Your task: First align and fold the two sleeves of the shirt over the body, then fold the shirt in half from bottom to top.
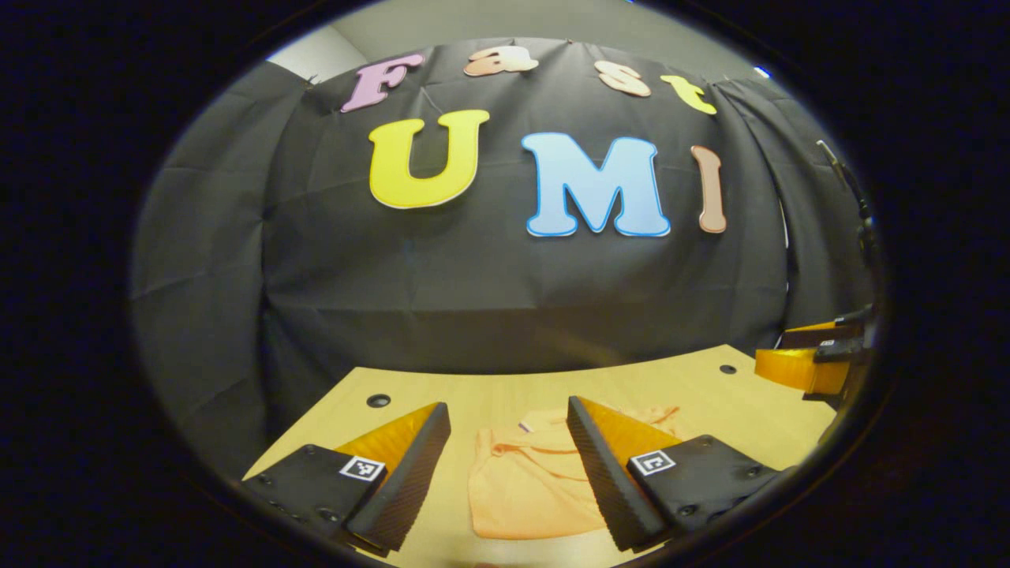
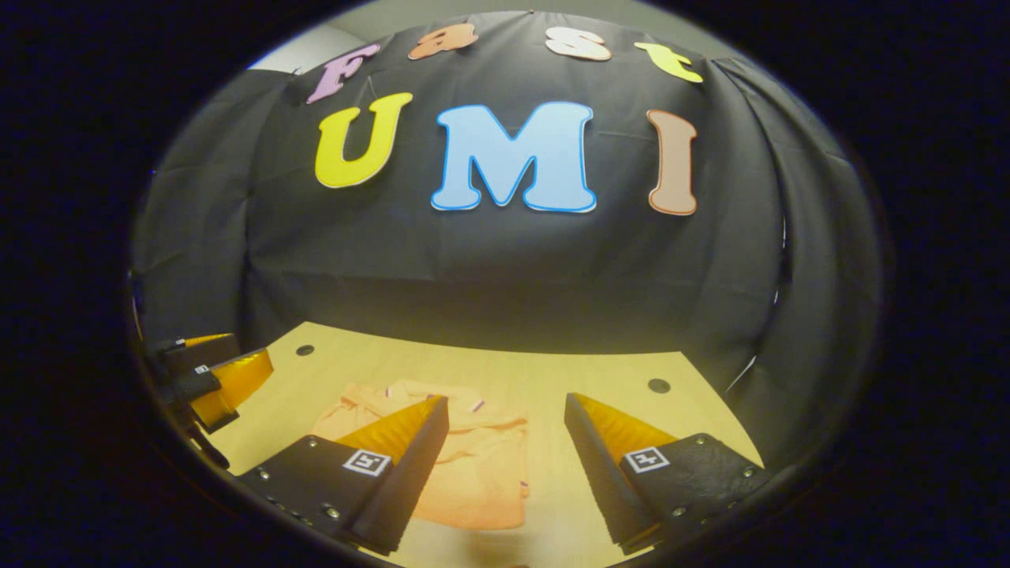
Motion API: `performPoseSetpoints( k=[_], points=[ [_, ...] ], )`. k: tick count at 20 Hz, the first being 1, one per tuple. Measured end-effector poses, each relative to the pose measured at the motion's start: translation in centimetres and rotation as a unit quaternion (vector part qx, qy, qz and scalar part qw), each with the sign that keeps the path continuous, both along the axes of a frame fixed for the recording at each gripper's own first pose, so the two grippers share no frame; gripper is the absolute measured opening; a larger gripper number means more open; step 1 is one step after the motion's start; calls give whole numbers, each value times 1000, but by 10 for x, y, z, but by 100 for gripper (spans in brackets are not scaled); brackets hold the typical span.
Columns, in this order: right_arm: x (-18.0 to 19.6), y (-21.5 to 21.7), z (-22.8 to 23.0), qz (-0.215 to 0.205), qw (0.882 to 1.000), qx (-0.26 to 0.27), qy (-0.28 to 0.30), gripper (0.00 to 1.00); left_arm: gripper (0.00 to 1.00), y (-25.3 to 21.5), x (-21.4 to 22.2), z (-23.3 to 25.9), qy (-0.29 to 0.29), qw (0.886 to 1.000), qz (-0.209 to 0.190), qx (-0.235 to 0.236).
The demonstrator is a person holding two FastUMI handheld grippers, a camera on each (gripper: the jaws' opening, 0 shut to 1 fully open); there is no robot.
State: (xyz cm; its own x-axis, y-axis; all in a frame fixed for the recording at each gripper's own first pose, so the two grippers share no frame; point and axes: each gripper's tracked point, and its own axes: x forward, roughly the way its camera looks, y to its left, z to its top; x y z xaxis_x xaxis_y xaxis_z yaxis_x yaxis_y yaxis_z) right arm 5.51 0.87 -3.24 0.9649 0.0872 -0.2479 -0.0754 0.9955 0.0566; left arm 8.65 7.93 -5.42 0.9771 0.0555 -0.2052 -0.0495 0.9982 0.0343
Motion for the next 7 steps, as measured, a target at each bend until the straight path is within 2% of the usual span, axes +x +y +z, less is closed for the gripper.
performPoseSetpoints(
  k=[7],
  points=[
    [-56, -3, 13, 32, 999, -9, -32, 92, 99, -26, -59, 15, -26, 1000, 18, -4]
  ],
)
